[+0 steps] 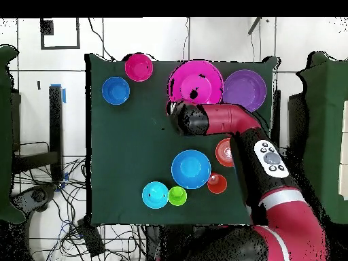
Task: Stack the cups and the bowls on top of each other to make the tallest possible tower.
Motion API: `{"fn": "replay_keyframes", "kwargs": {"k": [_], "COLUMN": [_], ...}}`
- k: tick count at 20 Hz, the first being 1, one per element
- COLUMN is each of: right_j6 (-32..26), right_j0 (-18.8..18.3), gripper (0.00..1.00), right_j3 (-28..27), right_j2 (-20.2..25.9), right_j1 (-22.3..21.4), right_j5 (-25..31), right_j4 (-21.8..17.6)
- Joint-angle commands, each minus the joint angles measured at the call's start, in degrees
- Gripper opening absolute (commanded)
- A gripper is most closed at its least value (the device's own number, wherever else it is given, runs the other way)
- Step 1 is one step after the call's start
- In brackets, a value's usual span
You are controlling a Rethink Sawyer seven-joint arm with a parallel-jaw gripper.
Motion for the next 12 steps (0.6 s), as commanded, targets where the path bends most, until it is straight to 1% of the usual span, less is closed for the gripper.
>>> {"fn": "replay_keyframes", "kwargs": {"k": [1,4,7,12], "right_j6": [-1.8,-1.5,-0.3,-1.0], "right_j0": [0.7,1.5,2.3,2.4], "gripper": [0.00,0.00,0.00,0.00], "right_j3": [1.3,0.3,0.3,0.3], "right_j2": [1.9,0.8,-0.4,0.0], "right_j1": [4.7,4.8,3.8,2.1], "right_j5": [-0.3,0.1,-0.4,3.2], "right_j4": [-1.8,-2.2,-2.6,-1.2]}}
